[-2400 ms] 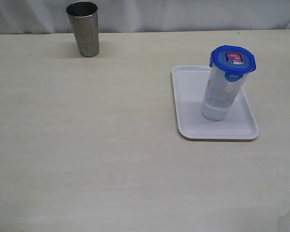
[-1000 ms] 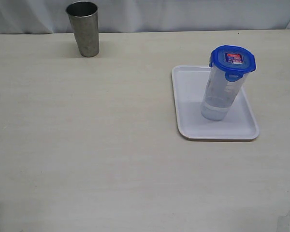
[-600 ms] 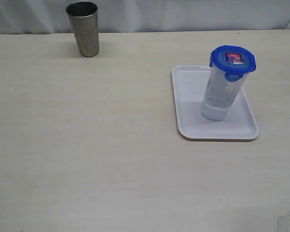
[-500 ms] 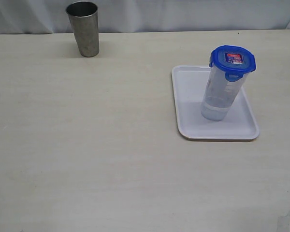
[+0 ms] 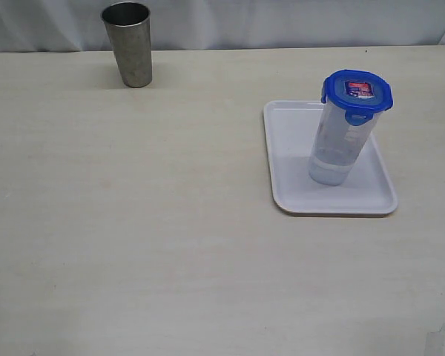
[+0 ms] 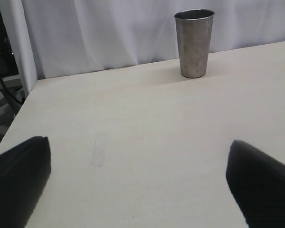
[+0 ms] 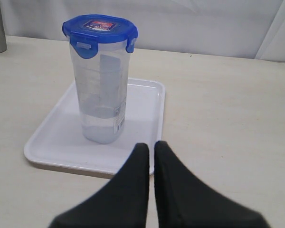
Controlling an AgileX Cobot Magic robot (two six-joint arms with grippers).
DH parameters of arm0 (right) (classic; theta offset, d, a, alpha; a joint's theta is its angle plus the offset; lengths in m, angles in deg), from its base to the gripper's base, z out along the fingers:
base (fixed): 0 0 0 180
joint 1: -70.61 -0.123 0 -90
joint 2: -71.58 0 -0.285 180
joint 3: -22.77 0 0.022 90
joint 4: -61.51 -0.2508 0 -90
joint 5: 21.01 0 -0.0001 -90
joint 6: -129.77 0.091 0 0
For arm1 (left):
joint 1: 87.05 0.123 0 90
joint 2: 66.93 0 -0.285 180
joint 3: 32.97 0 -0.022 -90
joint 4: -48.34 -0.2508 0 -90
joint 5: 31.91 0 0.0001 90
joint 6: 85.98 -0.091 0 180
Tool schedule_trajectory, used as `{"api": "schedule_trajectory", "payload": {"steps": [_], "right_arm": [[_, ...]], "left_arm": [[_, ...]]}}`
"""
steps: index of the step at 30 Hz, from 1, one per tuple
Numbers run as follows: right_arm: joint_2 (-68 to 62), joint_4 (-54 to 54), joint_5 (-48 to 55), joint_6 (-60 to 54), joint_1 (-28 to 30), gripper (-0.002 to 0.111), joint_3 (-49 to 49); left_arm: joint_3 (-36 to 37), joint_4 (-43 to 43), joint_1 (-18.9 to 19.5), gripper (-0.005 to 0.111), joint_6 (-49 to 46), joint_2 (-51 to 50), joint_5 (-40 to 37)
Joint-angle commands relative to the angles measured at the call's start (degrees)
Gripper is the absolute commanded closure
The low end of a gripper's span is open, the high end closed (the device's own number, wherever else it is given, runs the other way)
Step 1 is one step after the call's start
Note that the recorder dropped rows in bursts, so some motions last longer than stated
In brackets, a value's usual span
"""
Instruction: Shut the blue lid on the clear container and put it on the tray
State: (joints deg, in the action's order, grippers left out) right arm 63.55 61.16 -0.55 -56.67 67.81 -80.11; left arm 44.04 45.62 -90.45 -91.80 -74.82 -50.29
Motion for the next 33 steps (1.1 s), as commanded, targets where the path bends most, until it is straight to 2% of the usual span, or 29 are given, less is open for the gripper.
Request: {"api": "schedule_trajectory", "payload": {"steps": [1,11,33], "right_arm": [[0.2,-0.2,-0.7,-0.2,0.2,0.104,0.1],[0.2,-0.2,-0.7,-0.2,0.2,0.104,0.1],[0.2,-0.2,-0.7,-0.2,0.2,0.104,0.1]], "left_arm": [[0.2,-0.2,-0.3,0.014,-0.6,0.1,1.0],[0.2,0.0,-0.3,0.014,-3.3,0.1,1.0],[0.2,0.4,-0.3,0.014,-2.8,0.1,0.9]]}}
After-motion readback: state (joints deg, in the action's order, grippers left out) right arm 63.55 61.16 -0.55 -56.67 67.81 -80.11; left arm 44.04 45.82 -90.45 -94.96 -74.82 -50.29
